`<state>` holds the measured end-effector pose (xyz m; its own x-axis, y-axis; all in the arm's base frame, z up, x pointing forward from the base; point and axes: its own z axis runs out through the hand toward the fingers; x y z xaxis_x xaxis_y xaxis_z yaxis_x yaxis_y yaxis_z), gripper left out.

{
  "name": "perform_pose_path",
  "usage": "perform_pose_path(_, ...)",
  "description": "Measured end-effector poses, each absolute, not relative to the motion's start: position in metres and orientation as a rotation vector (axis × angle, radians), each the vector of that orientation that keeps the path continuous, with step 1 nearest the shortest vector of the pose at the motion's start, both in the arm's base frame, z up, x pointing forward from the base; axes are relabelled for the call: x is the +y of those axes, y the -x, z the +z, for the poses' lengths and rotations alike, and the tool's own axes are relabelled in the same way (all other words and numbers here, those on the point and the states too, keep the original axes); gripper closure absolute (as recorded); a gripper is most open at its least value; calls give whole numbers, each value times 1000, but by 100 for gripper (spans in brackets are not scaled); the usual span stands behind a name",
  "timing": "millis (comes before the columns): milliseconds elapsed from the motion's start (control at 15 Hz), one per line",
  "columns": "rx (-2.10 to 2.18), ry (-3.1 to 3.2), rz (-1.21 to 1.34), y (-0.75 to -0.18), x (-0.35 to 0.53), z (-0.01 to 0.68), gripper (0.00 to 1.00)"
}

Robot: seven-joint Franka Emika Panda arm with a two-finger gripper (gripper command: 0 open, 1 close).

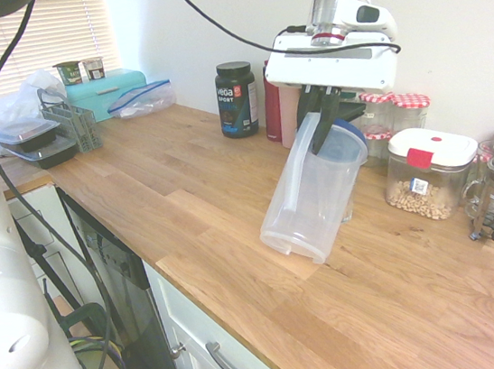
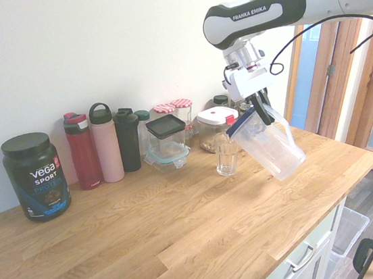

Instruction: Pour me some water

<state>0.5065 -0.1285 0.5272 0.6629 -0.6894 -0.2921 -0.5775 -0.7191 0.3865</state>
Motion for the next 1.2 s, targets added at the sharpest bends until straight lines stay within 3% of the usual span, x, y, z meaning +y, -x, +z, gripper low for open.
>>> perform_pose_path(333,-1035,-2701,-426,-478,-142,560,100)
perform_pose_path(667,-1194,-2762,-70,-387,-192,598,100)
perform_pose_path(933,-1361,-2760,196,-325,-200,579,100)
perform_pose_path(1200,-1527,-2717,483,-319,-180,535,100)
